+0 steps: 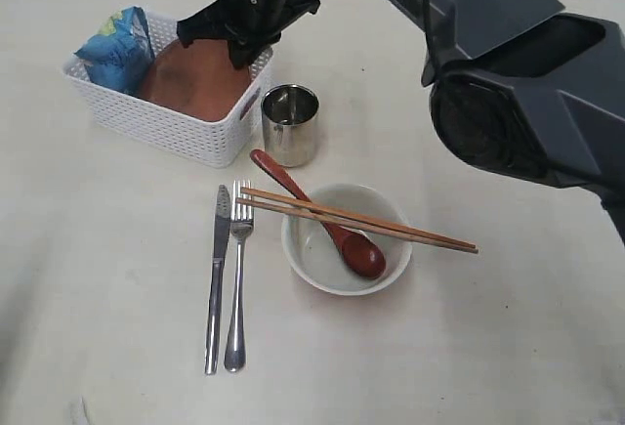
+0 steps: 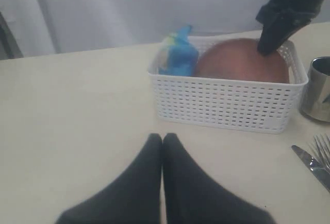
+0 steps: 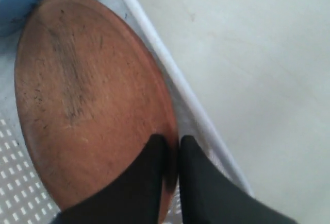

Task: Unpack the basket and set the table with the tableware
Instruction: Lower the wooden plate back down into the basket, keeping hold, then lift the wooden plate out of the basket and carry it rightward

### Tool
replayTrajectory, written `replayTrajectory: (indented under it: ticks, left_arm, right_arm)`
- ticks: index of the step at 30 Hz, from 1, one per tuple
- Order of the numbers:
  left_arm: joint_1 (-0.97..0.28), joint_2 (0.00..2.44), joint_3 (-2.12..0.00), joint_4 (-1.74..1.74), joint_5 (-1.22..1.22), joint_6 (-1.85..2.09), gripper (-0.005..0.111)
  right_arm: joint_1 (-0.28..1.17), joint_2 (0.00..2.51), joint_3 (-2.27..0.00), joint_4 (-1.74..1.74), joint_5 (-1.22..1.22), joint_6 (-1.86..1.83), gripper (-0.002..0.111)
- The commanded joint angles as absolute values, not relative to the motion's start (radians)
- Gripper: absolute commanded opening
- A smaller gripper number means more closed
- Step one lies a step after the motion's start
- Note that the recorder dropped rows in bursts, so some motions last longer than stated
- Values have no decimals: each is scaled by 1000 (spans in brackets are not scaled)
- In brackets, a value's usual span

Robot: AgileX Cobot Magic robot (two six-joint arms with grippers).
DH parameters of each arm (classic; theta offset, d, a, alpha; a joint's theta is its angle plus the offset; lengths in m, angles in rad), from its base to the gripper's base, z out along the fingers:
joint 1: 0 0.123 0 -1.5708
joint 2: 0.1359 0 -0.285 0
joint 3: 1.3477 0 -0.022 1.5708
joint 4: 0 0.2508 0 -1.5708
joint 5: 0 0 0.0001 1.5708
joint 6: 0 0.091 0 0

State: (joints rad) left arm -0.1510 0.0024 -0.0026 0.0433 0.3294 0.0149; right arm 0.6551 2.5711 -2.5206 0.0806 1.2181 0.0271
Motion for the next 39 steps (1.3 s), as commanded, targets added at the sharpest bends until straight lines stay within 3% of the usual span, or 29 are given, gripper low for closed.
replayTrajectory:
  ticks: [1, 30, 39]
  left_arm:
    - [-149, 0, 0, 45, 320, 11, 0]
    - [-149, 0, 0, 45, 320, 11, 0]
    - [-149, 0, 0, 45, 320, 11, 0]
  right_arm:
    - [657, 2508, -2523, -26, 1221, 39, 0]
    - [620, 2150, -2513, -179, 1221, 110, 0]
    - [548, 1955, -2155, -173, 1221, 107, 0]
